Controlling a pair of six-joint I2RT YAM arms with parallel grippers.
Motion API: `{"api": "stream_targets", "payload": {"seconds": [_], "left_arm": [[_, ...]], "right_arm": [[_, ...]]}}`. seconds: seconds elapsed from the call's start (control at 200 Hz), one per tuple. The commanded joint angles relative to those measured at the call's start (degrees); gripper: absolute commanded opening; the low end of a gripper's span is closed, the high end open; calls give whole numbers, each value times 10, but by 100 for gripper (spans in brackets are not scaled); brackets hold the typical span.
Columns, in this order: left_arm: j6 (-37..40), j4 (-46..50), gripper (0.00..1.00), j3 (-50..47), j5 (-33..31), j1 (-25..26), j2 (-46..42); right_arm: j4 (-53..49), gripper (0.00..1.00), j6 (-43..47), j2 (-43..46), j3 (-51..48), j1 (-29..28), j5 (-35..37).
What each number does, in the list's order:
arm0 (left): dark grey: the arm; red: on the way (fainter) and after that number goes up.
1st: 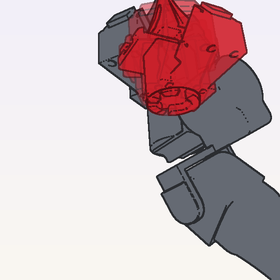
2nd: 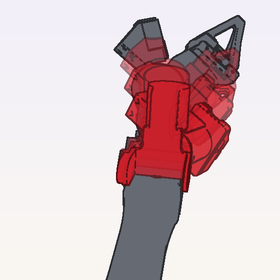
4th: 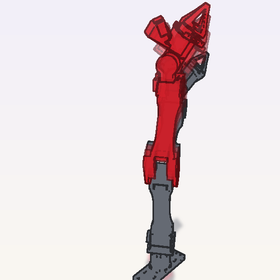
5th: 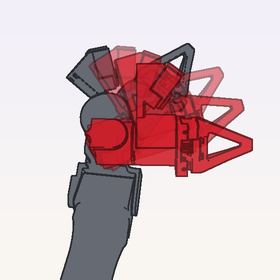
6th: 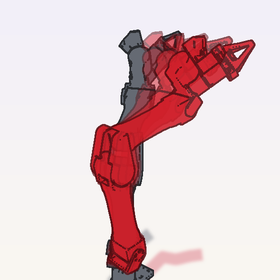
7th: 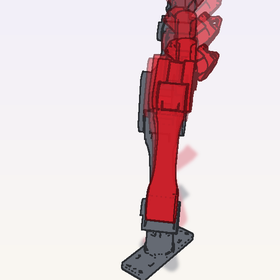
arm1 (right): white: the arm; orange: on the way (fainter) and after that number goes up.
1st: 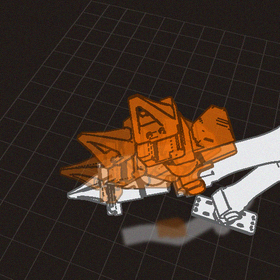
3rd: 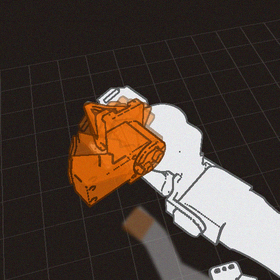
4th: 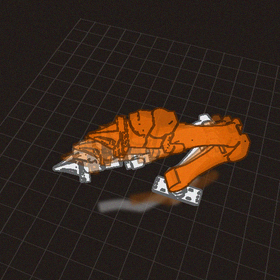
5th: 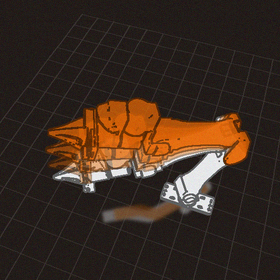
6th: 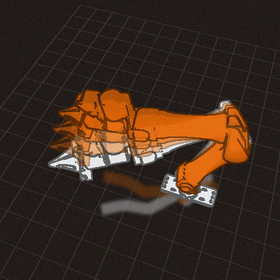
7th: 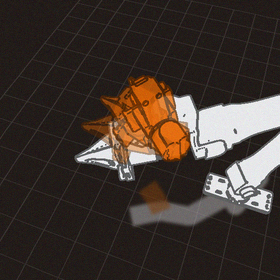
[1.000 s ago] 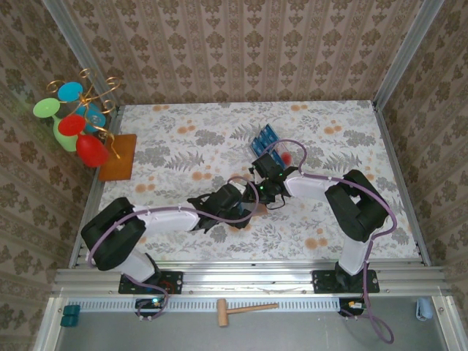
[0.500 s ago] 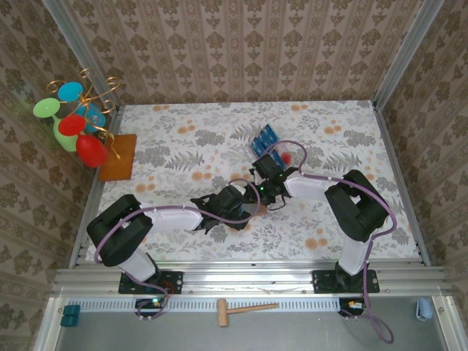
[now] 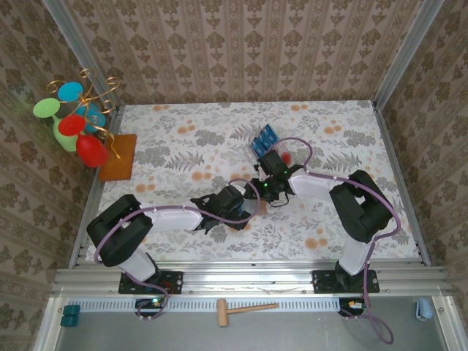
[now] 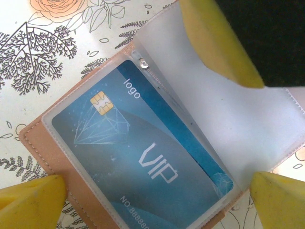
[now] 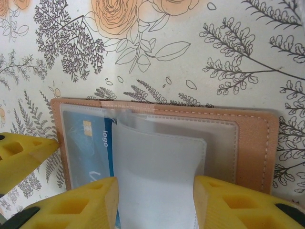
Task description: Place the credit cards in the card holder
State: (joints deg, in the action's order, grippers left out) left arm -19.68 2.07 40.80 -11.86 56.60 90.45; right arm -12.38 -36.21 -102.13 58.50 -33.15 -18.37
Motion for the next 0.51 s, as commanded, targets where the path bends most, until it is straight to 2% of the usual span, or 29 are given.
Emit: {"api": "stream_targets", "payload": {"seconds": [0.0,0.5], "left_arm": [[4,-2,100,-4,-9,3,6],[3,-3,100,-9,-10,3,-1]], "right_arm": [[-8,46,2,5,-9,2,7],[-9,48,2,7,-17,4,5]]}}
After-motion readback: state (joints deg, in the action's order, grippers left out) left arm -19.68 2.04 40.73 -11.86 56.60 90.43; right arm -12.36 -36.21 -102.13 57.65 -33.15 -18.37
